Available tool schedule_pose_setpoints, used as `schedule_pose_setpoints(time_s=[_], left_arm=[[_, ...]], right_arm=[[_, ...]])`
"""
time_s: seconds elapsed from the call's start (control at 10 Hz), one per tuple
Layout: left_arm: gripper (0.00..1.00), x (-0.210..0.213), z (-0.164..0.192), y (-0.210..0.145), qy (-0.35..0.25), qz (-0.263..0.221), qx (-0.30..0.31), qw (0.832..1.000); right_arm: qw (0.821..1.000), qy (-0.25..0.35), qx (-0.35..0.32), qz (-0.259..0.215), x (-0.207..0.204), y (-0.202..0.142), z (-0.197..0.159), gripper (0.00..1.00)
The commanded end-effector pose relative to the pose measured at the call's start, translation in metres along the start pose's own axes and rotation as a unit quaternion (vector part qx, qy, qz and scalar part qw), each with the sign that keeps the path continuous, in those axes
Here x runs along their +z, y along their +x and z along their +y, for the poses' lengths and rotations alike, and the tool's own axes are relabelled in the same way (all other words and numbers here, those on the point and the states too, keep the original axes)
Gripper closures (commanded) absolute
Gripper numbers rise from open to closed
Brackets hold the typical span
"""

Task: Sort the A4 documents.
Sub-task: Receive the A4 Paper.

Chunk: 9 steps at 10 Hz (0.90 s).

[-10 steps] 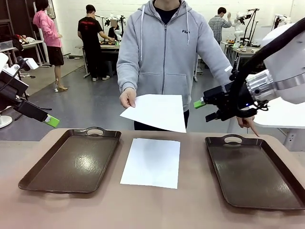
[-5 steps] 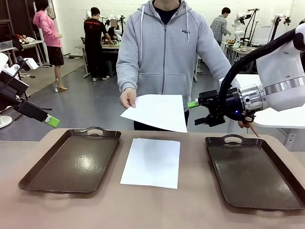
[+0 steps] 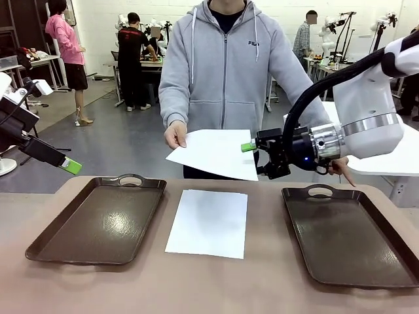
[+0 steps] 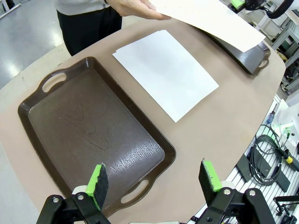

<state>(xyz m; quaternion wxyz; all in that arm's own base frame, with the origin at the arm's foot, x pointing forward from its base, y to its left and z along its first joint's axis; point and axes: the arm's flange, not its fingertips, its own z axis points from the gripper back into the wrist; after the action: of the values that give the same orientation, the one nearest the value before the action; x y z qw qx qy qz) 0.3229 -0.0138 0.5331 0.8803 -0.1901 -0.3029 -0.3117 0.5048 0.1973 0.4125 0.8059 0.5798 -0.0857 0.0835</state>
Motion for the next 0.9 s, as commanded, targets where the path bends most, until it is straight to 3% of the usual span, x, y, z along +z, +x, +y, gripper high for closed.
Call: schedule_pose_setpoints(time_s=[0.0,0.6,0.8], left_arm=[[0.00,0.0000,0.0004,-0.0003,-0.003,-0.001,0.001,1.000],[0.00,0.0000,0.0004,-0.0003,-0.003,-0.001,0.001,1.000],[0.00,0.0000,0.0004,-0.0003,-0.003,-0.001,0.001,1.000]], right_arm=[[1.000,0.018,-0.003,-0.018,-0.0126,0.0120,-0.0091,0.00],[0.996,0.078,-0.026,-0.024,-0.0191,0.0170,-0.0051,0.00],[0.996,0.082,-0.039,-0.023,-0.0174,0.0184,-0.0061,0.06]])
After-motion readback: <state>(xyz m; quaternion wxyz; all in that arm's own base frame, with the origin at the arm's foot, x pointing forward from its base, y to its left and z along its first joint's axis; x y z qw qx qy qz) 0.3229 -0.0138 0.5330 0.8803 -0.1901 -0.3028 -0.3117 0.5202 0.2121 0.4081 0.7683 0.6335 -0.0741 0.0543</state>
